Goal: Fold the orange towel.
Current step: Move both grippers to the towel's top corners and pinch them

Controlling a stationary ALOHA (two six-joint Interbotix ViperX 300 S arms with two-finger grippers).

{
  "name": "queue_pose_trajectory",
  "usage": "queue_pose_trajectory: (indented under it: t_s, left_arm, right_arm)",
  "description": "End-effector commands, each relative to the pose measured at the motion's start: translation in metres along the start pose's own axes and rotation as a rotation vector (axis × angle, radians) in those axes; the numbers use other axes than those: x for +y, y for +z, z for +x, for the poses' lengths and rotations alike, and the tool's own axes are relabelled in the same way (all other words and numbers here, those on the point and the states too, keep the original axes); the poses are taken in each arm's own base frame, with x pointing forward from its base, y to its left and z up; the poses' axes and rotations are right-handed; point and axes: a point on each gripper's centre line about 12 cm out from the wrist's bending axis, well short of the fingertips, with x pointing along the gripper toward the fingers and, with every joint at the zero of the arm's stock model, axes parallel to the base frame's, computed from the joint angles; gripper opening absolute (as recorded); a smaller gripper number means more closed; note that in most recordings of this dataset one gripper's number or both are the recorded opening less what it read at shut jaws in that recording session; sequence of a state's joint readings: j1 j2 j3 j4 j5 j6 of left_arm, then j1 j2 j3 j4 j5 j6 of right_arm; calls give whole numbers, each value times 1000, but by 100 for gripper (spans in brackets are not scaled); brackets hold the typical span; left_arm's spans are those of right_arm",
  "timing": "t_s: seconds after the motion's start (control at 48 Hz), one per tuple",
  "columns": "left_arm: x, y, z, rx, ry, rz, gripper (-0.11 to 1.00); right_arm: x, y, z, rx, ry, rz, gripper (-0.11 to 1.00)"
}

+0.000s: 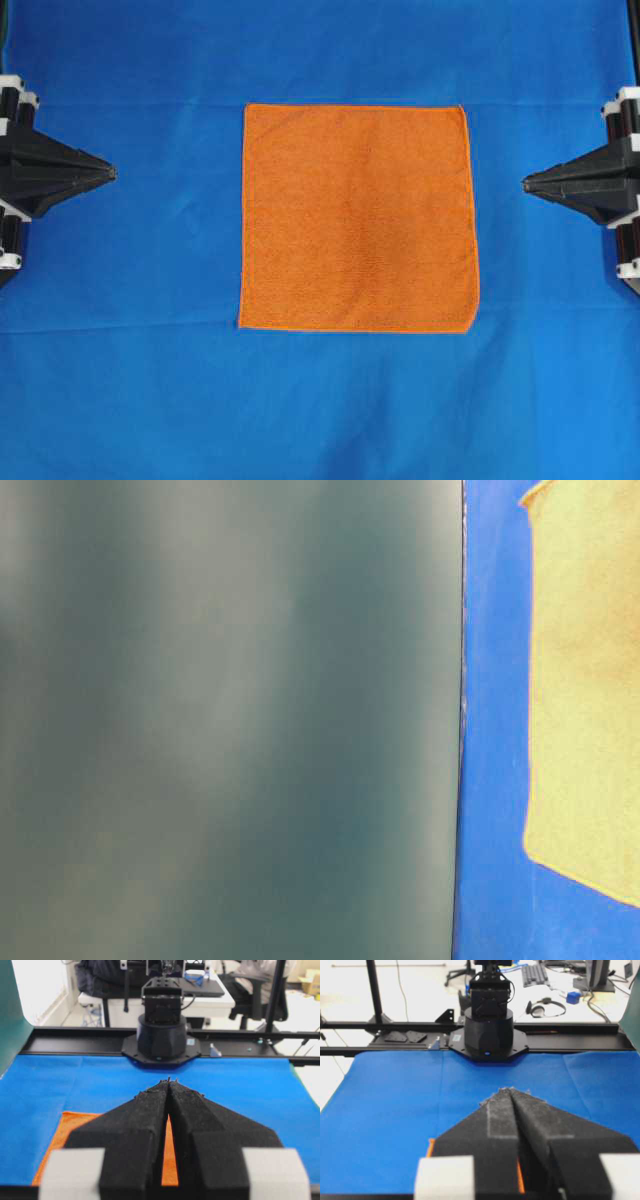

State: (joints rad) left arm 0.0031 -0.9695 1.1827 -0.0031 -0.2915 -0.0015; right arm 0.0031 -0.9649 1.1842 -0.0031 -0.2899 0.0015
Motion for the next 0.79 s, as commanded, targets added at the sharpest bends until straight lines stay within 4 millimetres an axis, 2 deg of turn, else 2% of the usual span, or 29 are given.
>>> queue_pose_trajectory:
  t_s: [0.0, 0.209, 0.396, 0.563, 0.626, 0.667, 0.771]
  left_arm:
    - [3, 4, 8, 0, 18, -33, 0]
    - [24, -11, 20, 48, 114, -40, 0]
    - [49, -37, 38, 158, 214, -49, 0]
    - [73, -65, 61, 271, 284, -63, 3]
    - [84, -82, 69, 331, 317, -75, 13]
    - [91, -92, 72, 365, 336, -82, 24]
    - [105, -111, 81, 418, 371, -94, 55]
  right_arm:
    - [-3, 9, 4, -17, -14, 14, 0]
    - [-19, -3, 9, 125, -95, 53, 0]
    - [-46, -26, 9, 246, -229, 100, 0]
    - [-72, -50, 12, 346, -345, 136, 1]
    - [-83, -63, 14, 397, -389, 154, 2]
    - [-89, -71, 15, 431, -412, 164, 4]
    - [-105, -93, 18, 522, -466, 193, 33]
